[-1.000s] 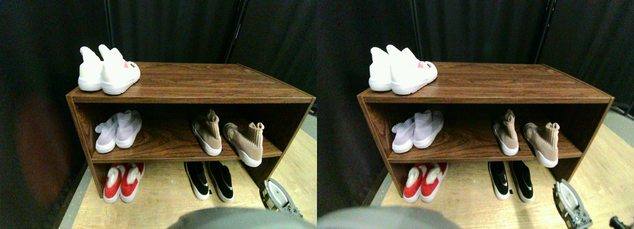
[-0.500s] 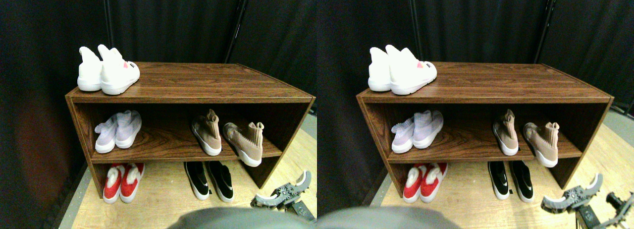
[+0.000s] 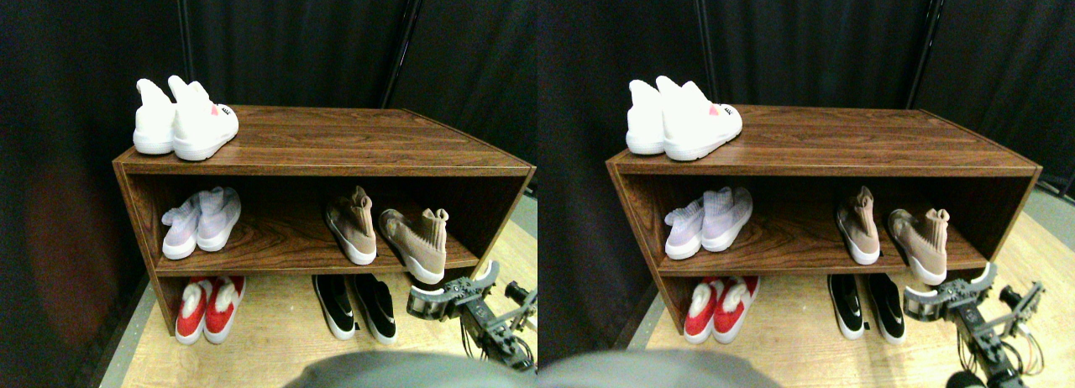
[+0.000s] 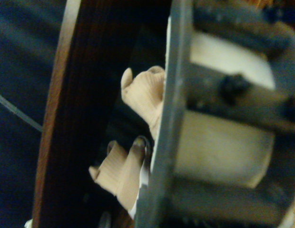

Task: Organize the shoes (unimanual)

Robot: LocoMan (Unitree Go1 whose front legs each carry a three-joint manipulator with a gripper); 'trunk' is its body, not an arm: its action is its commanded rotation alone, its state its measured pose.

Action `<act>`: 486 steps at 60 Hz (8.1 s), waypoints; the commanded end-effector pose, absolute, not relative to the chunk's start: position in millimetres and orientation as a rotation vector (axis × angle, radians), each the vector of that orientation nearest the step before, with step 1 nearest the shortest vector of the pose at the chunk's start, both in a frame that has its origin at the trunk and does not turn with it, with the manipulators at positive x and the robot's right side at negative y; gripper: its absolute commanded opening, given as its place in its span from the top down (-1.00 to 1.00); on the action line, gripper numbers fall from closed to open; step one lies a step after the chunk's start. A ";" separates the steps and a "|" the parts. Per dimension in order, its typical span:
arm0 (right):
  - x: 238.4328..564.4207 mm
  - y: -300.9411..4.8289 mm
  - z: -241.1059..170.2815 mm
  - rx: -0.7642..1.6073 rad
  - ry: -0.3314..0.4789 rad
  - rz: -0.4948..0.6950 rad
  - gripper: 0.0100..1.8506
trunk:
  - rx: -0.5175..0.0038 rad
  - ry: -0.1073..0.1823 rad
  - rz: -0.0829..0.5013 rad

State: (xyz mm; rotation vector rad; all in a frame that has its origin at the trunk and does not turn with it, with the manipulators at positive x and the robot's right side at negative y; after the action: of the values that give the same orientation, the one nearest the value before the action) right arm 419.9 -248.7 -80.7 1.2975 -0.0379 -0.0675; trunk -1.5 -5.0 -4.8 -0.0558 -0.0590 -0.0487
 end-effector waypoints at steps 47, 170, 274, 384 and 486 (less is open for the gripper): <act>470.1 -254.5 -108.4 1.317 -0.013 -0.173 -0.74 | -0.089 -0.039 -0.019; 440.4 -329.0 -47.0 1.129 -0.338 -0.155 0.94 | -0.086 -0.038 -0.028; 510.2 -269.6 -100.4 1.276 -0.136 -0.251 0.94 | -0.140 -0.015 0.044; 383.7 -297.7 -118.2 1.362 -0.092 0.047 0.94 | -0.075 0.061 -0.015; 484.4 -279.7 -239.8 1.491 0.031 -0.402 0.94 | -0.111 0.081 0.053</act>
State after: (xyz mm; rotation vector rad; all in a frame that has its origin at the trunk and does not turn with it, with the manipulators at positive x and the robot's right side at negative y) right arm 484.1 -286.3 -243.6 1.4881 0.0290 -0.4304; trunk -5.1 -4.6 -3.2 -0.0892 0.0542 0.0331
